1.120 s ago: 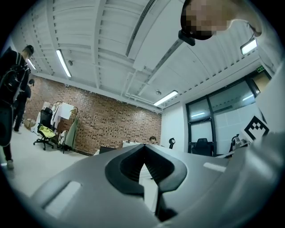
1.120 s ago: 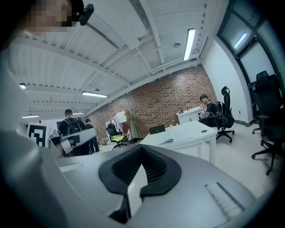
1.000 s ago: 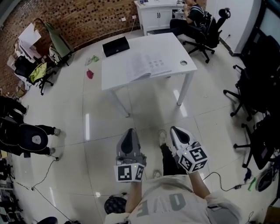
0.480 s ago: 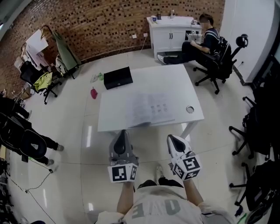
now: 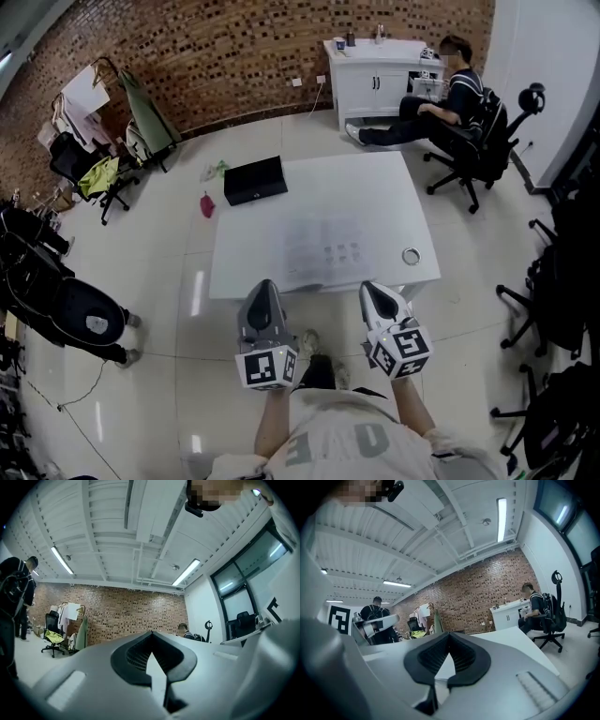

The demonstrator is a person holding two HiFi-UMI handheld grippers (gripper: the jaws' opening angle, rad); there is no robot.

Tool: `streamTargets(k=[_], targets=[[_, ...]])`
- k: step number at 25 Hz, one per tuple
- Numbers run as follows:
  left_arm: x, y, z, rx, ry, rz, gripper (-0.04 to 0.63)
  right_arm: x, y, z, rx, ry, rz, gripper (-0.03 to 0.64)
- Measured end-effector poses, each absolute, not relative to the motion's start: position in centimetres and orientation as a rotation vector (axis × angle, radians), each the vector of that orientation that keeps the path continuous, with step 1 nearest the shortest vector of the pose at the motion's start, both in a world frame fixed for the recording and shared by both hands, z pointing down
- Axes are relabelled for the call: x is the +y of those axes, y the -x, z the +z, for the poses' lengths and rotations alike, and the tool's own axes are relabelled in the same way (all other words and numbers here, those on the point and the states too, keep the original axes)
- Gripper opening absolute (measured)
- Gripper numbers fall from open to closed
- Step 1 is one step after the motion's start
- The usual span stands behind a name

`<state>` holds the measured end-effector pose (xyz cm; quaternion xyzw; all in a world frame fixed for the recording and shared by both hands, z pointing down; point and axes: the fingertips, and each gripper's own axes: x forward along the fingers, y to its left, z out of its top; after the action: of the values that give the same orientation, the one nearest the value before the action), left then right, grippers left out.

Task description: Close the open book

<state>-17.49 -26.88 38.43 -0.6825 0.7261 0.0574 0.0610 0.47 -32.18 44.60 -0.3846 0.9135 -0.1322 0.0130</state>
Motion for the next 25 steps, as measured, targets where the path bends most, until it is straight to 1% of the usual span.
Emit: streamTargets(k=[10, 17, 22, 25], targets=[[-27.8, 19.6, 39.7, 2.267, 2.078, 0.185, 0.014, -33.3, 2.0, 45.6, 2.877, 1.184, -0.466, 0.005], [-30.8, 20.7, 43.9, 2.329, 2.079, 0.084, 0.014, -35.0, 4.0, 45.8, 2.912, 1.185, -0.447, 0.005], [-32.1, 20.7, 44.2, 2.303, 2.131, 0.130, 0.014, -36.1, 5.2, 46.4, 2.915, 1.205, -0.467, 0.005], [-32.9, 21.1, 44.6, 2.293, 2.101, 0.087, 0.014, -36.7, 5.9, 46.7, 2.924, 1.209, -0.467, 0.005]])
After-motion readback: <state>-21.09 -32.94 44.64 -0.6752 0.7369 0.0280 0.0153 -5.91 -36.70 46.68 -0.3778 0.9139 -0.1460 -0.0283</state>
